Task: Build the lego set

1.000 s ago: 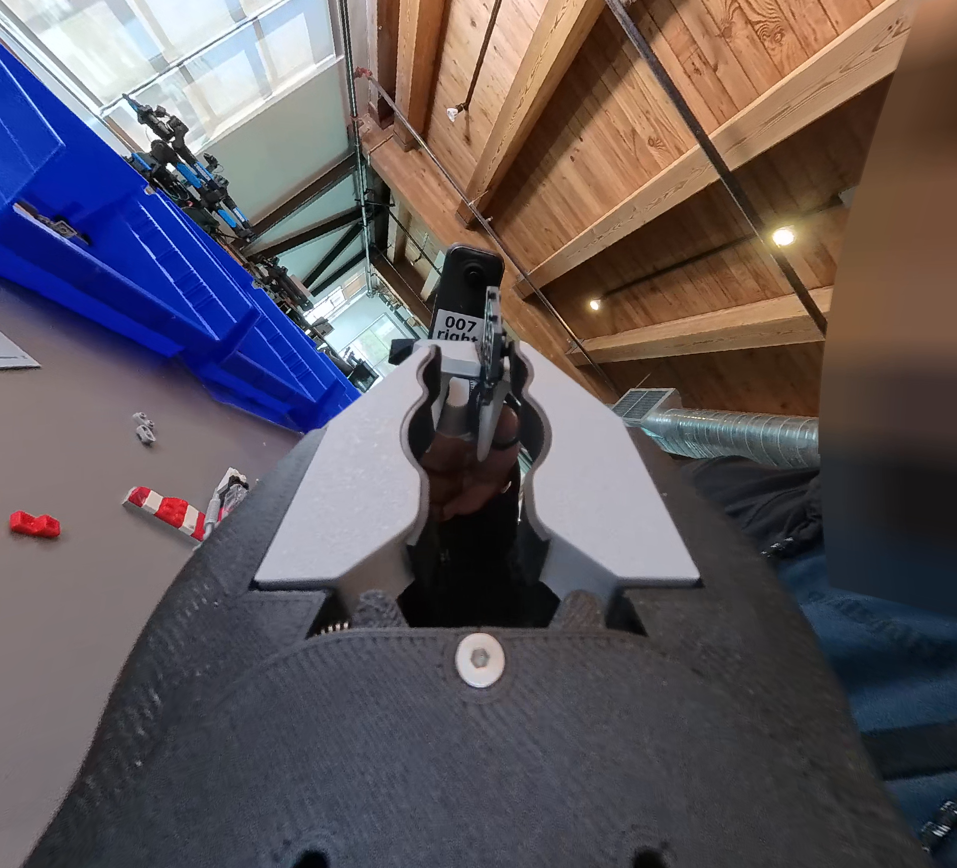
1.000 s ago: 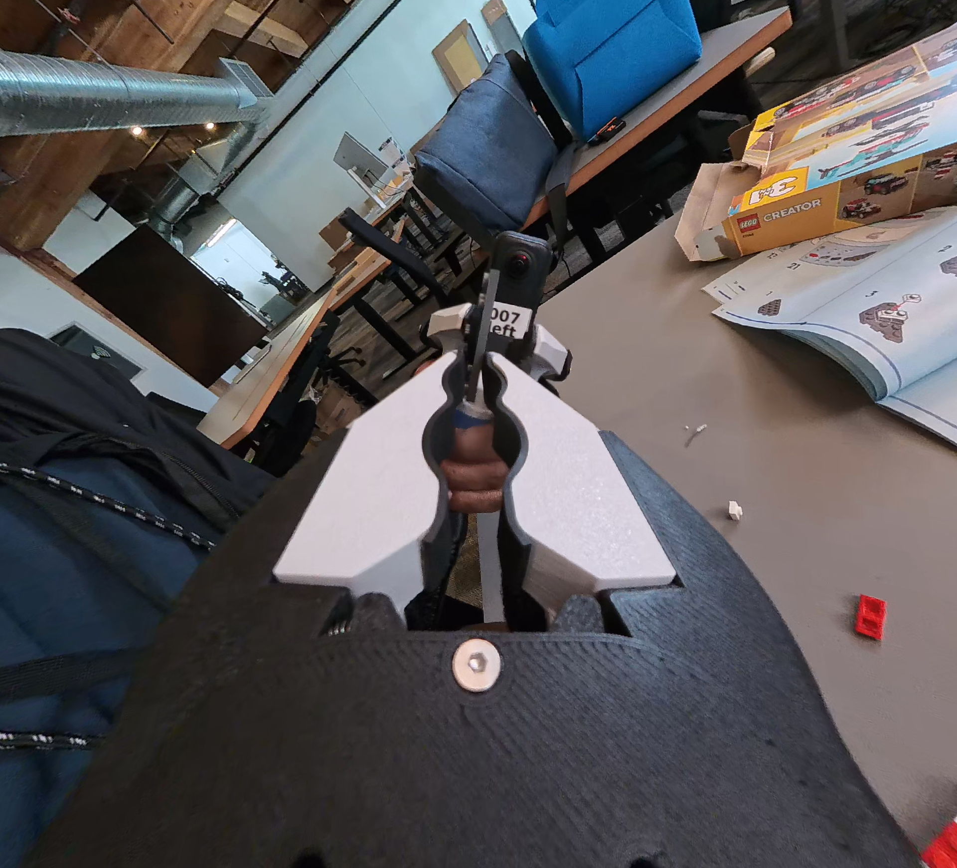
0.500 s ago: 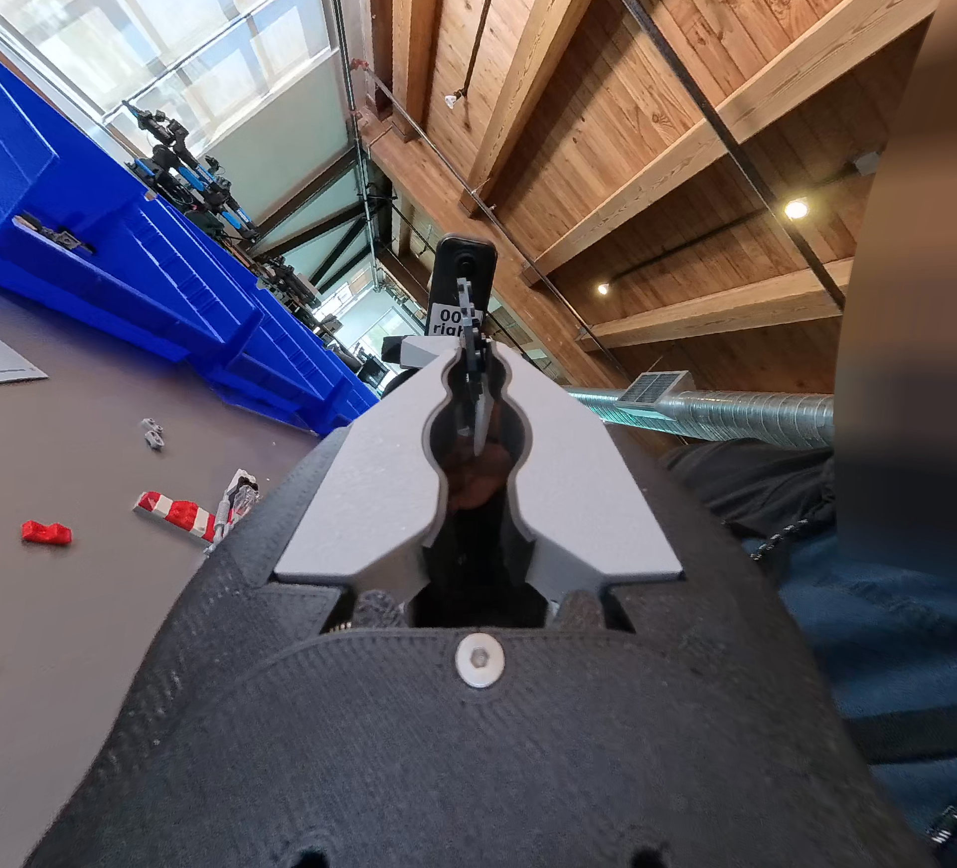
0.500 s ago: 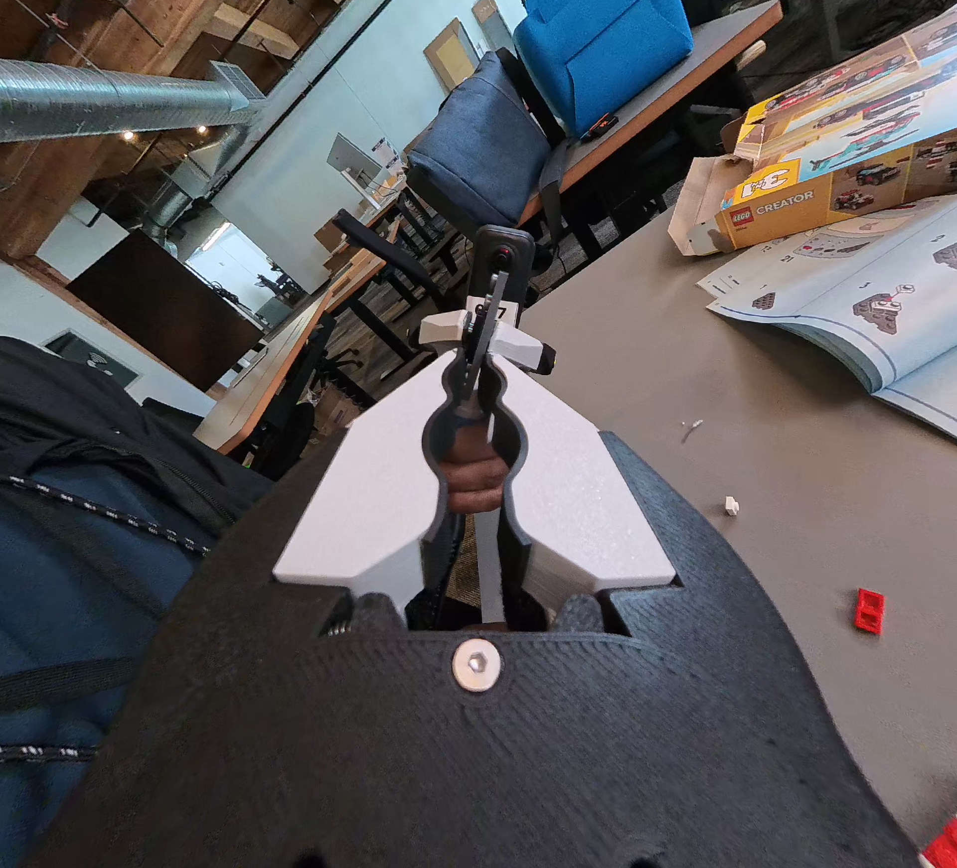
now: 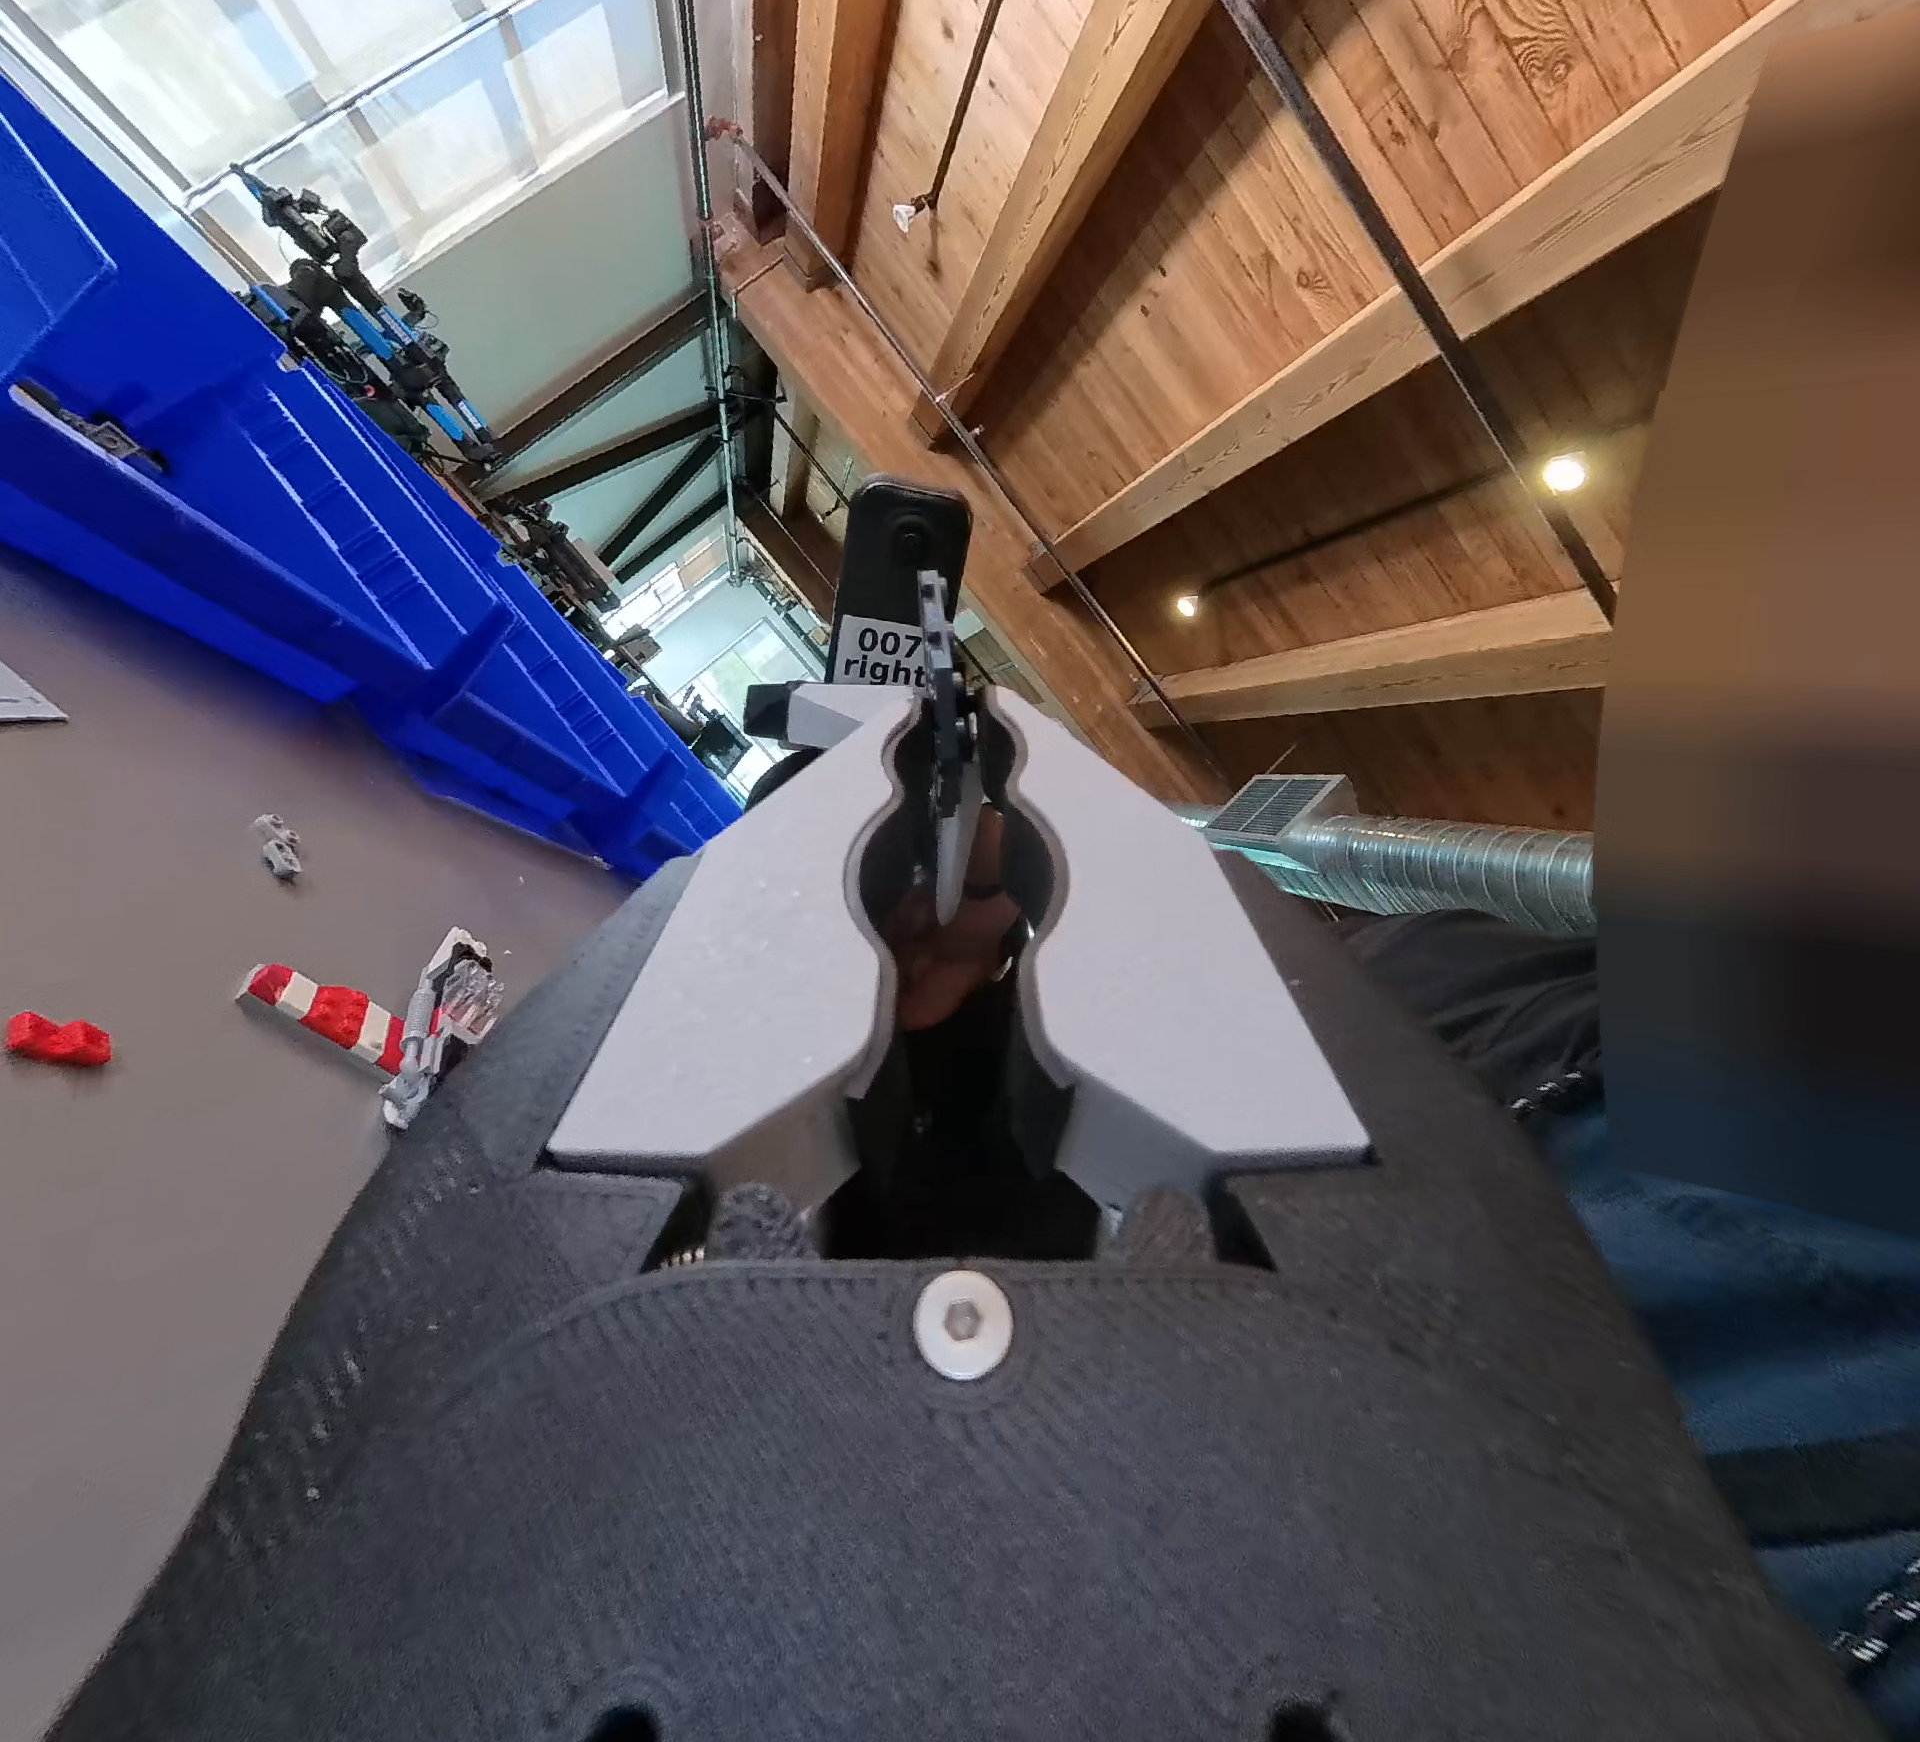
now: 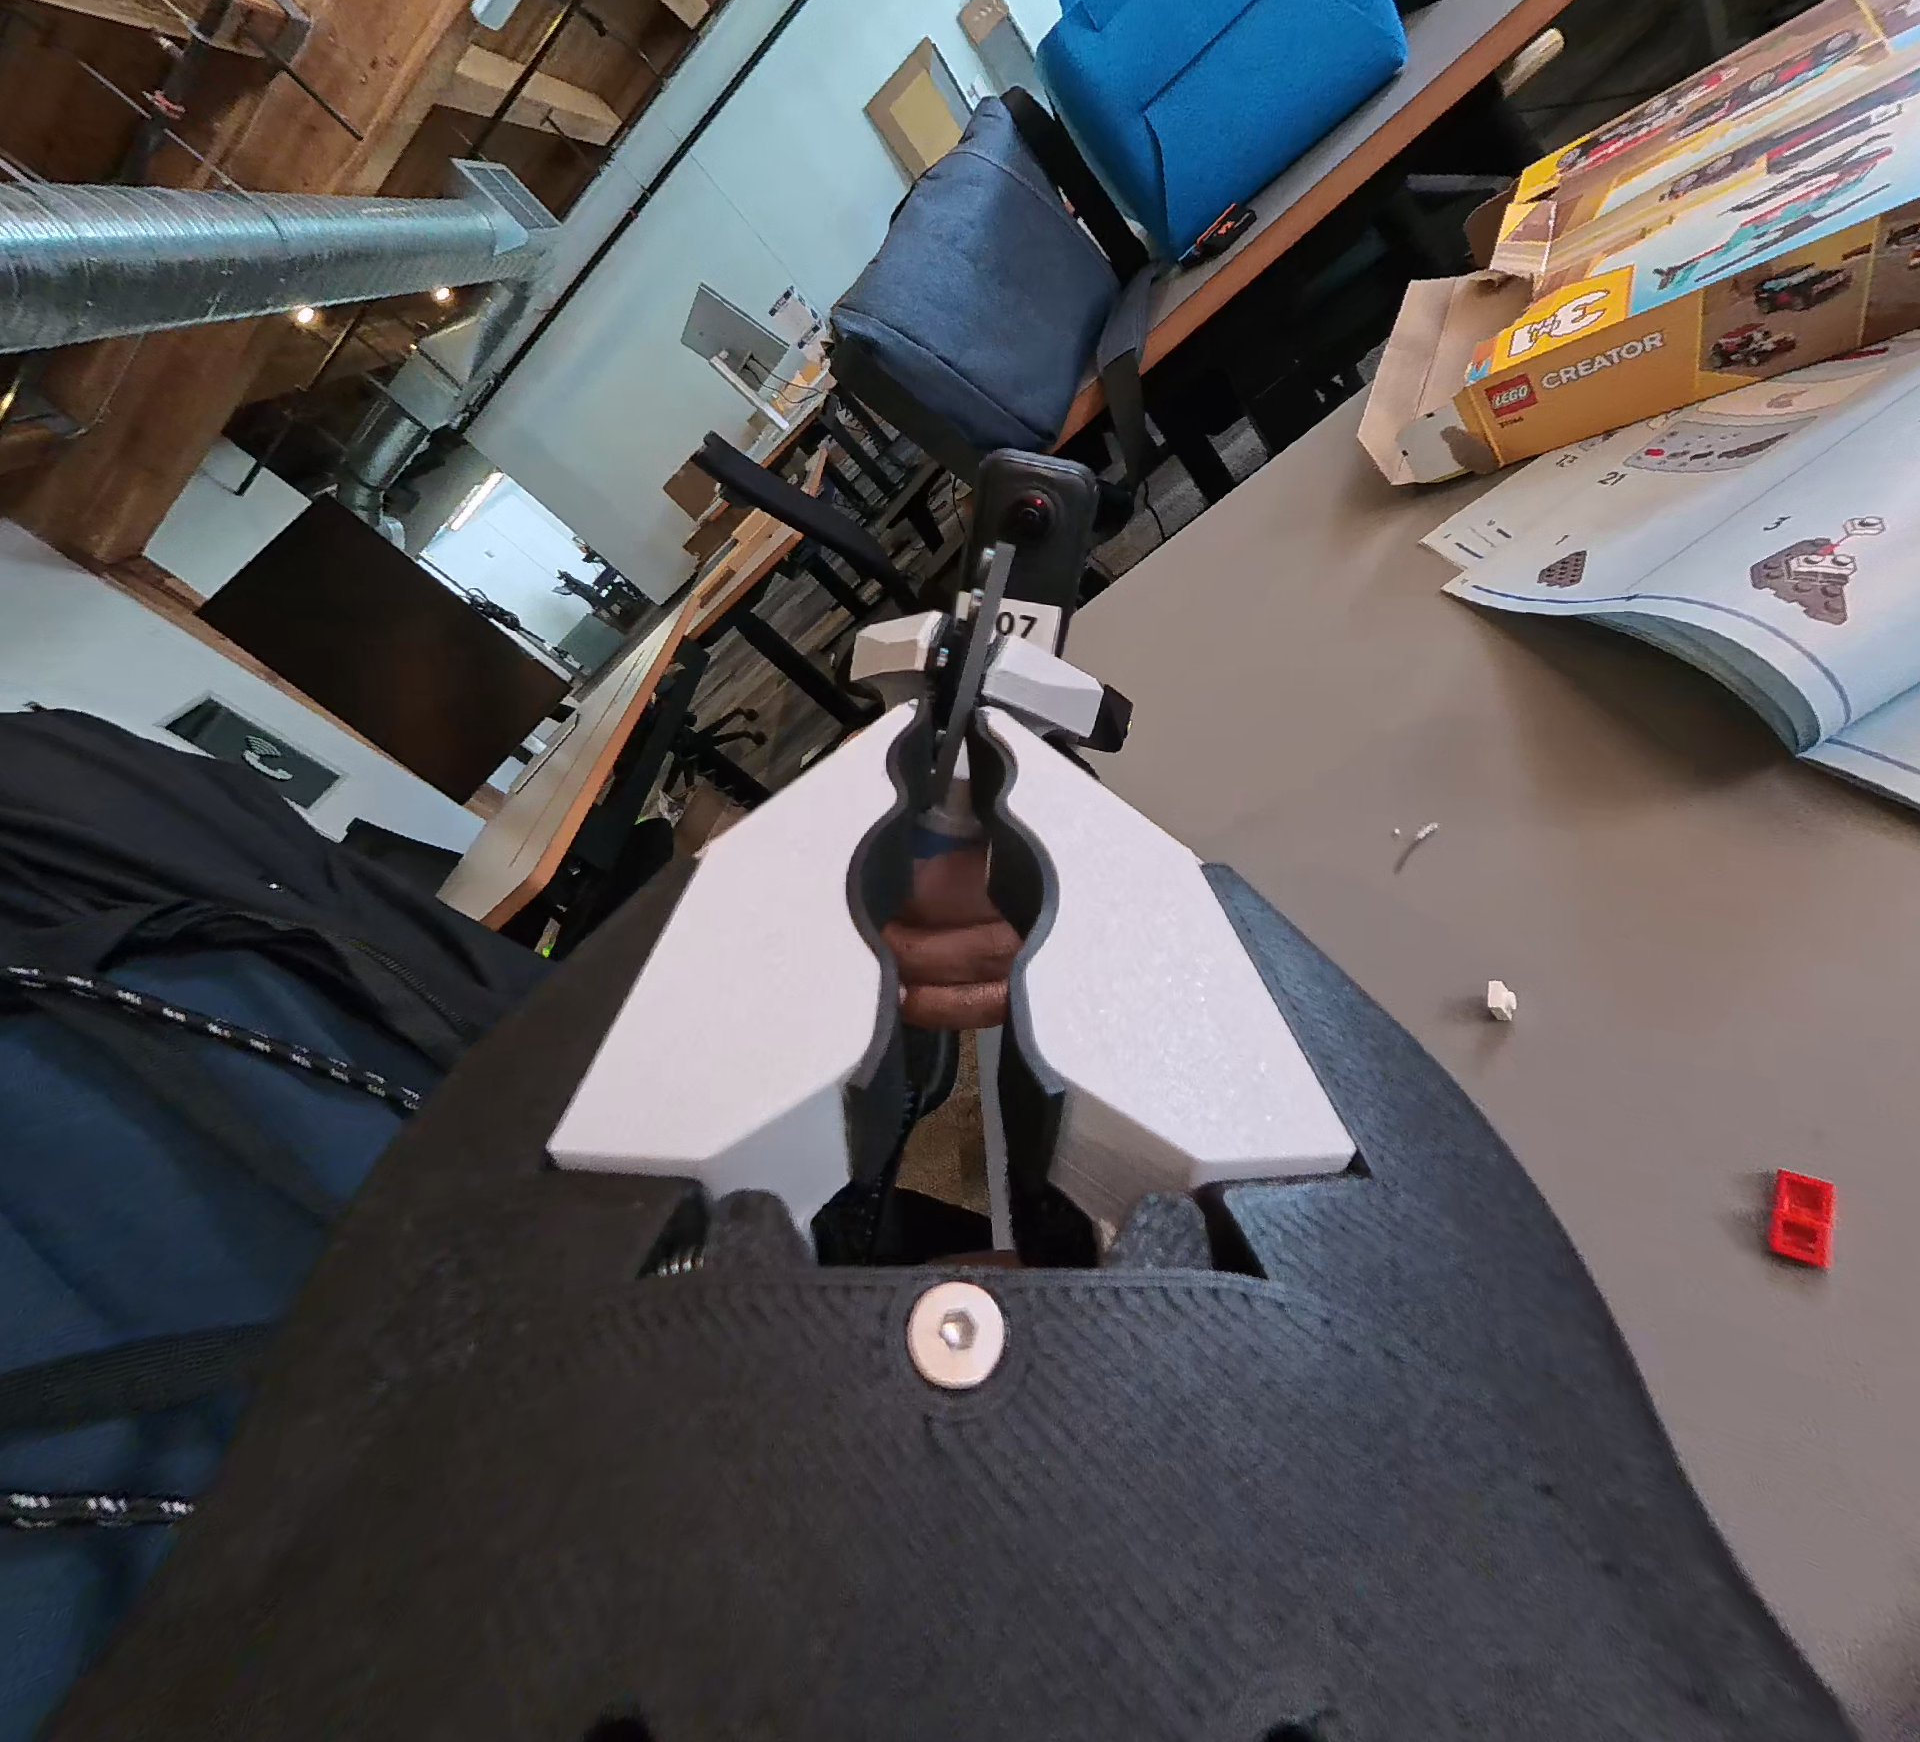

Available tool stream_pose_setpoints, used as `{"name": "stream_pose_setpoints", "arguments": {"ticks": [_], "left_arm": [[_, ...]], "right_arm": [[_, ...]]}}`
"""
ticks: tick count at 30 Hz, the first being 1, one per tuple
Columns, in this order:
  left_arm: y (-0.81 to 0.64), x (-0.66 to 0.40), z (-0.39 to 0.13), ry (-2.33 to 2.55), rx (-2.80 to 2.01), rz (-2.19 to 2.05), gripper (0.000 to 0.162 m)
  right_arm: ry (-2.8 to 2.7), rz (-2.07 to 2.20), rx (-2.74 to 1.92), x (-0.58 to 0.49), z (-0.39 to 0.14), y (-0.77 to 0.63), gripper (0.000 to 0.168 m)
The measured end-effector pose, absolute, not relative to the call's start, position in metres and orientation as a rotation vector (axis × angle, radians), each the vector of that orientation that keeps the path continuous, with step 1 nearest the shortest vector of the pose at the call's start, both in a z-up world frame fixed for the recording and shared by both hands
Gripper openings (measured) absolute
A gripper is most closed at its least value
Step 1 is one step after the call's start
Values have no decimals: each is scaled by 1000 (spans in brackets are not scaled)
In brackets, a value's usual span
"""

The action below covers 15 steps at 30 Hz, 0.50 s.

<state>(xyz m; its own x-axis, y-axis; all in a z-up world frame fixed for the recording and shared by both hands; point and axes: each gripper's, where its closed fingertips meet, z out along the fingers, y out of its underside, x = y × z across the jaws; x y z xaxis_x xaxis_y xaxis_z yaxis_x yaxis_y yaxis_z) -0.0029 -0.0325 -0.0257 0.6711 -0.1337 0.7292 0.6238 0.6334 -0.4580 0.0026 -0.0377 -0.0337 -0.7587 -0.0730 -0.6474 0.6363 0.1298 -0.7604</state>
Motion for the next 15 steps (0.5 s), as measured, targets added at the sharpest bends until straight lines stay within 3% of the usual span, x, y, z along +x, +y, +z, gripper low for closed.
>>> {"name": "stream_pose_setpoints", "arguments": {"ticks": [1, 3, 5, 15], "left_arm": [[-33, -3, -26, -718, -771, -472, 7], [-37, -5, -25, -723, -743, -469, 8], [-46, -9, -28, -755, -696, -473, 8], [-74, -29, -58, -951, -615, -436, 8]], "right_arm": [[1868, -1686, 548, 1, -34, -37, 6], [1911, -1695, 598, -9, -37, -32, 31], [1971, -1719, 640, -26, -37, -15, 42], [2378, -1698, 1047, -97, -90, 128, 30]]}}
